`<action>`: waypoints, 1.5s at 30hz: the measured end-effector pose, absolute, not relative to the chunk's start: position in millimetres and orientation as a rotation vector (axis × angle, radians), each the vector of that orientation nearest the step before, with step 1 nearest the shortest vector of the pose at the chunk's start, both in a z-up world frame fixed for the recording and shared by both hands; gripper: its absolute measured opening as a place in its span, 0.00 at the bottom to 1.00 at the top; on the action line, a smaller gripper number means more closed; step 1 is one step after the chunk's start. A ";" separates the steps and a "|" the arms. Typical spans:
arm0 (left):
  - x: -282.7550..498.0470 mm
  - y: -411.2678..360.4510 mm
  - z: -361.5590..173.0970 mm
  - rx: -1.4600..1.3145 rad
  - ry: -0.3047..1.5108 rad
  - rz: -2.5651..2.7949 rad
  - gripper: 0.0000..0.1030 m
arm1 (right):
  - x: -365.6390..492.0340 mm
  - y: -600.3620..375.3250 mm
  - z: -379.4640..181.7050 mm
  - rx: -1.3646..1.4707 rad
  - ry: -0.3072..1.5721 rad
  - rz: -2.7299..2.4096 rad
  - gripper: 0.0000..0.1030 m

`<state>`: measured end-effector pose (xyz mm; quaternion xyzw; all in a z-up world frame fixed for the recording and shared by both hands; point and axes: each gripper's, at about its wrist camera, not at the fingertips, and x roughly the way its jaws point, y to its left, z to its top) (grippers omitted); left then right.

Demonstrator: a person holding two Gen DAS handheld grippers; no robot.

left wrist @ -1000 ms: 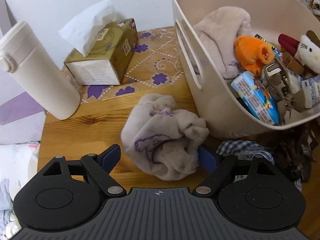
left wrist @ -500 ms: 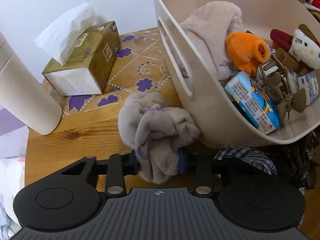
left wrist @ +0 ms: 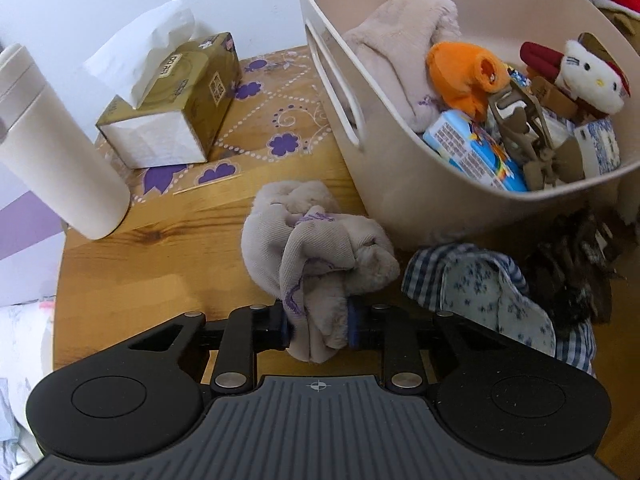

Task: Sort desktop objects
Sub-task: 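Carry the grey cloth and white hat into the basket and open both tools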

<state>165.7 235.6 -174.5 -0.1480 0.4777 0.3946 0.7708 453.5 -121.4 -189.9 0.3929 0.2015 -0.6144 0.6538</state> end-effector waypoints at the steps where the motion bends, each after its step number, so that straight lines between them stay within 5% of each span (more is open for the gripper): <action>1: 164.8 234.8 -173.7 -0.324 1.036 0.862 0.24 | 452.8 -118.4 -188.3 0.890 0.451 -1.395 0.26; 45: 165.3 178.2 -21.8 -0.156 0.773 0.849 0.24 | 411.0 -39.9 -64.2 0.602 0.258 -1.562 0.26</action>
